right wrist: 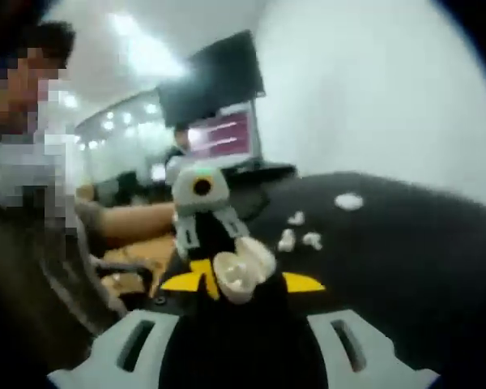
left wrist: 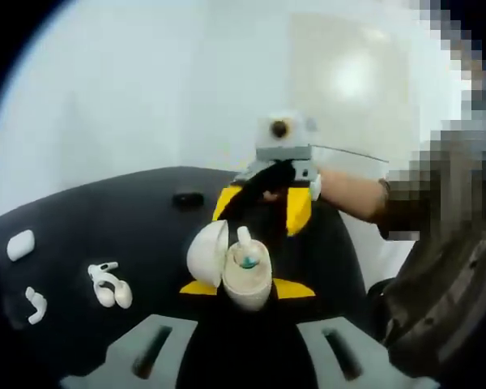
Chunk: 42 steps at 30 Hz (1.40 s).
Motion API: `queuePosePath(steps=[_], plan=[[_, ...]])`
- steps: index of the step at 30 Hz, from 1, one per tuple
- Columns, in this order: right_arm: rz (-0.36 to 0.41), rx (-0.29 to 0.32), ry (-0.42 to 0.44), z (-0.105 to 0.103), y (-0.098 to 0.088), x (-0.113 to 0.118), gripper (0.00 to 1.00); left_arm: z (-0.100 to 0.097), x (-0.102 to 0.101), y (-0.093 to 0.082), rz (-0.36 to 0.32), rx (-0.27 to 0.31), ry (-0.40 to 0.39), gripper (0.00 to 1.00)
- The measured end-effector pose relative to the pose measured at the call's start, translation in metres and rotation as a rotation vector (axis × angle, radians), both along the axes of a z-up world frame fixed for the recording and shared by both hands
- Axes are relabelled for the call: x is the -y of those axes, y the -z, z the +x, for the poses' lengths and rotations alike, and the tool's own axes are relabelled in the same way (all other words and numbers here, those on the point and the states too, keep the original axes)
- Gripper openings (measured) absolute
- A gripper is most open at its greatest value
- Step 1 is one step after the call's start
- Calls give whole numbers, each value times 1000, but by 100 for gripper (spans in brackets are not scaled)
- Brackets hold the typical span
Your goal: Pick up three earphones and place each one into its charging case using tactile feedback, ensure that each earphone is properly inserted and securely positioned inside the case.
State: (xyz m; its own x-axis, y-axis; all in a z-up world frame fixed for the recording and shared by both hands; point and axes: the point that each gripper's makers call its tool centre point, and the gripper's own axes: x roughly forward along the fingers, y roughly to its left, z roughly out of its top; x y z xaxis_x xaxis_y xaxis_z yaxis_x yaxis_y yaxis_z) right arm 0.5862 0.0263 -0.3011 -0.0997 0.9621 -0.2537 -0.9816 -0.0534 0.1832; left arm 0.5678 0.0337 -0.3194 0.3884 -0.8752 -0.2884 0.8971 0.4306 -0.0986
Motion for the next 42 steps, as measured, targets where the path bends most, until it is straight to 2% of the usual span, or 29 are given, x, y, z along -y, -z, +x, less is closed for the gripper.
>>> queuePosePath(steps=[1, 2, 3, 5, 6, 7, 8, 10, 11, 12, 14, 15, 18, 29, 35, 38, 39, 40, 42], plan=[[-28, 29, -6, 1, 7, -5, 37, 0, 0, 0, 1, 4, 0, 19], [-58, 65, -54, -1, 14, -9, 37, 0, -1, 0, 2, 5, 0, 19], [-45, 54, -104, -10, 14, -14, 37, 1, -1, 0, 1, 4, -1, 19], [-67, -23, -154, -21, 17, -19, 37, 1, -1, 0, 2, 6, -1, 19], [-93, -7, -178, -23, 20, -20, 36, 1, -2, 0, 3, 8, -1, 19], [-61, 37, -188, -22, 15, -25, 35, 1, -2, 0, 3, 9, -1, 19], [-65, 53, -209, -23, 15, -26, 34, 2, -2, 0, 3, 10, -1, 19], [-75, 54, -224, -23, 15, -27, 34, 5, -4, 1, 4, 16, -2, 19], [-51, 26, -234, -22, 12, -27, 33, 7, -6, 1, 4, 16, -4, 19], [-30, -13, -216, -19, 9, -29, 30, 7, -6, 1, 4, 17, -4, 19], [8, -46, -211, -16, 8, -29, 28, 6, -6, 1, 5, 20, -6, 20], [2, -47, -210, -15, 8, -27, 28, 5, -6, 1, 6, 26, -5, 20], [19, -40, -223, -21, 4, -26, 24, 2, -7, 2, 13, 50, -3, 21], [26, 73, -215, -25, 3, -27, 23, 1, -6, 4, 2, 28, -18, 22], [25, 52, -209, -23, 3, -24, 23, 8, -8, 2, 14, 58, -44, 24], [27, 52, -209, -24, 3, -23, 23, 7, -9, 1, 24, 82, -55, 22], [25, 57, -205, -24, 4, -23, 23, 7, -8, 1, 27, 74, -55, 20], [18, 59, -198, -23, 5, -23, 23, 8, -7, 2, 23, 33, -63, 20], [17, 63, -181, -22, 6, -24, 23, 8, -6, 2, 20, 23, -66, 20]])
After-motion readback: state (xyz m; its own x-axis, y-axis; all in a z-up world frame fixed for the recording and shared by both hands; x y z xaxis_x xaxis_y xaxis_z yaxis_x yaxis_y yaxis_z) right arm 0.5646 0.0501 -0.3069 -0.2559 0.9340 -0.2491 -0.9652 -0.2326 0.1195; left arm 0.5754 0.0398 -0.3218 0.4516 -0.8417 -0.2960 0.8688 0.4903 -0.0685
